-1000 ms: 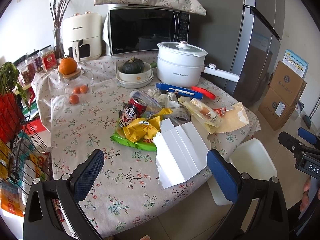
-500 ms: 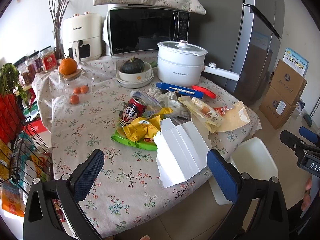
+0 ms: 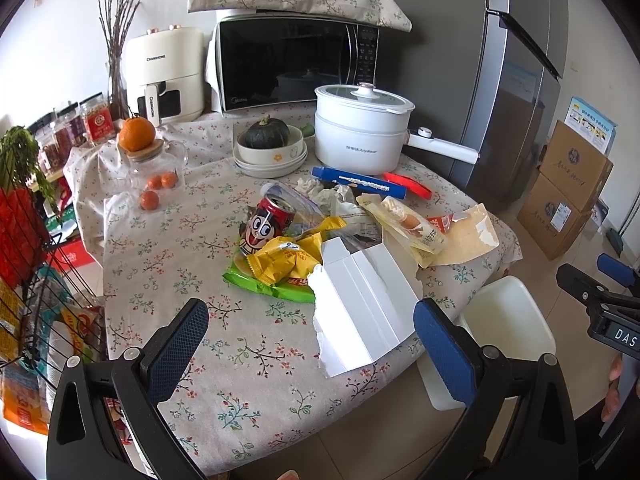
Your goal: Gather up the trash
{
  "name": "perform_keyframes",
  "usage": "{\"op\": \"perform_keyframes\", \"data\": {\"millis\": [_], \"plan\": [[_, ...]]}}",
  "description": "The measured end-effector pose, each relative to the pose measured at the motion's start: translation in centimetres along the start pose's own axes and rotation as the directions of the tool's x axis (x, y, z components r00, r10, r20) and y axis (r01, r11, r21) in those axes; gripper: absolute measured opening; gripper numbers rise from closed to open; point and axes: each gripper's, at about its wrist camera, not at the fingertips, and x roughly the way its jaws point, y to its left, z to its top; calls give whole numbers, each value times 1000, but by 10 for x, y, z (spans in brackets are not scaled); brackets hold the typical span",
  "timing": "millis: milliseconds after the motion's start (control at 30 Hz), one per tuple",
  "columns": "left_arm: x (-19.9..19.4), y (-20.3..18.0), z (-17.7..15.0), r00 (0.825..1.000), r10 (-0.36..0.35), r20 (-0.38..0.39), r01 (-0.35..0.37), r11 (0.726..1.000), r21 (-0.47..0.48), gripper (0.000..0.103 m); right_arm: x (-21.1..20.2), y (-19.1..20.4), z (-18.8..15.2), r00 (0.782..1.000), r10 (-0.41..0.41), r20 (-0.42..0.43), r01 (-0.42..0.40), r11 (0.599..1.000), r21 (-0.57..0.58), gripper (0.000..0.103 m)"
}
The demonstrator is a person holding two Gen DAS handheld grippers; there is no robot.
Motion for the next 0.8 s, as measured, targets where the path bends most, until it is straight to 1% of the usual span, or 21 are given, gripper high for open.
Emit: {"op": "perform_keyframes", "data": {"millis": [267, 433, 600, 700, 800], "plan": [[-4, 0, 0, 1000, -8, -8, 8, 1000, 8, 103, -4, 5, 1, 1000, -10, -10, 10, 1000, -21, 103], [-11, 1, -3, 1000, -10, -4, 10, 1000, 10, 103, -14, 7, 3, 1000, -25, 15, 25, 999, -23, 103], [-22, 1, -6, 1000, 9, 19, -10, 1000, 25, 103, -22, 7, 4, 999, -38, 26, 39, 999, -23, 103], [-20, 6, -6, 1000, 1, -1, -1, 1000, 24, 103, -24, 7, 5, 999, -45, 25, 46, 999, -20, 103], [-13, 13, -2, 999, -22, -43, 24, 999, 42, 103, -21, 3, 8, 999, -32, -1, 32, 999, -5, 103]]}}
